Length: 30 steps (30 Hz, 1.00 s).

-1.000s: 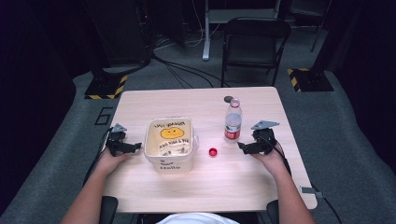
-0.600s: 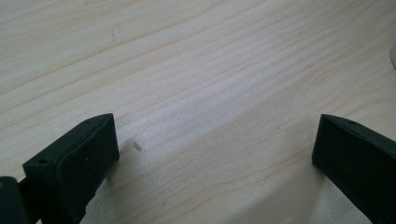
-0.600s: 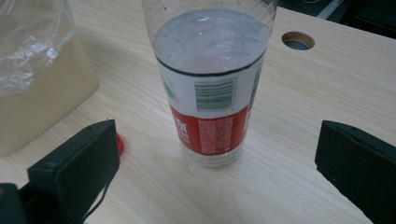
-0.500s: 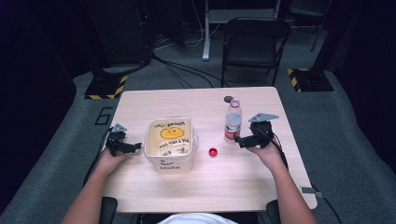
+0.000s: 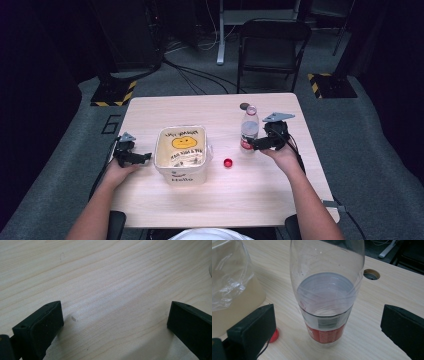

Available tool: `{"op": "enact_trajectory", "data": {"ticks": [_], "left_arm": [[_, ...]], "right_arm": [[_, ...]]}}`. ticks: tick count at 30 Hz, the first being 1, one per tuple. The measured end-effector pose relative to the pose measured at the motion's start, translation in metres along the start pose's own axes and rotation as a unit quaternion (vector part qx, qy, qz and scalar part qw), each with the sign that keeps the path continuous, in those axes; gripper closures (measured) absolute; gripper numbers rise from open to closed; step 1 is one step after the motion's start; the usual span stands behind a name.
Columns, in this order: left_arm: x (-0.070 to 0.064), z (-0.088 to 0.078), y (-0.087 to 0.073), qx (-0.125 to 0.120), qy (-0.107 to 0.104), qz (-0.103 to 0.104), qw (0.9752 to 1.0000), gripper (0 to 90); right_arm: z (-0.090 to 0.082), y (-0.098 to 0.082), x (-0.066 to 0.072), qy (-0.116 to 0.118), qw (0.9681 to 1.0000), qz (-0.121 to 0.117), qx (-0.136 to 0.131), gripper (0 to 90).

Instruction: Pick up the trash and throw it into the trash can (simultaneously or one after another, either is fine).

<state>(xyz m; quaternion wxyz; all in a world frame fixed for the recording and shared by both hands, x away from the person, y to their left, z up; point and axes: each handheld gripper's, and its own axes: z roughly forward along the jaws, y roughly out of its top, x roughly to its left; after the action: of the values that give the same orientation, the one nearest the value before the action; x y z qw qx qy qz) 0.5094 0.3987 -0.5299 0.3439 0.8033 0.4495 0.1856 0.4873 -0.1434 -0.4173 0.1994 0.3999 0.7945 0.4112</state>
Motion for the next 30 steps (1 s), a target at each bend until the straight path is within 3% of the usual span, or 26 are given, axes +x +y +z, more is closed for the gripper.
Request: {"op": "enact_trajectory", "data": {"ticks": [12, 27, 30], "left_arm": [[0.0, 0.0, 0.0, 0.001, 0.0, 0.0, 1.0, 0.1], [0.0, 0.0, 0.0, 0.001, 0.0, 0.0, 1.0, 0.1], [0.0, 0.0, 0.0, 0.001, 0.0, 0.0, 1.0, 0.1]], "right_arm": [[0.006, 0.012, -0.003, -0.007, 1.0, -0.001, 0.004, 0.0], [0.016, 0.029, 0.0, -0.016, 0.9996, -0.023, 0.007, 0.1], [0.017, 0.03, 0.001, -0.013, 0.9995, -0.027, 0.007, 3.6]]}}
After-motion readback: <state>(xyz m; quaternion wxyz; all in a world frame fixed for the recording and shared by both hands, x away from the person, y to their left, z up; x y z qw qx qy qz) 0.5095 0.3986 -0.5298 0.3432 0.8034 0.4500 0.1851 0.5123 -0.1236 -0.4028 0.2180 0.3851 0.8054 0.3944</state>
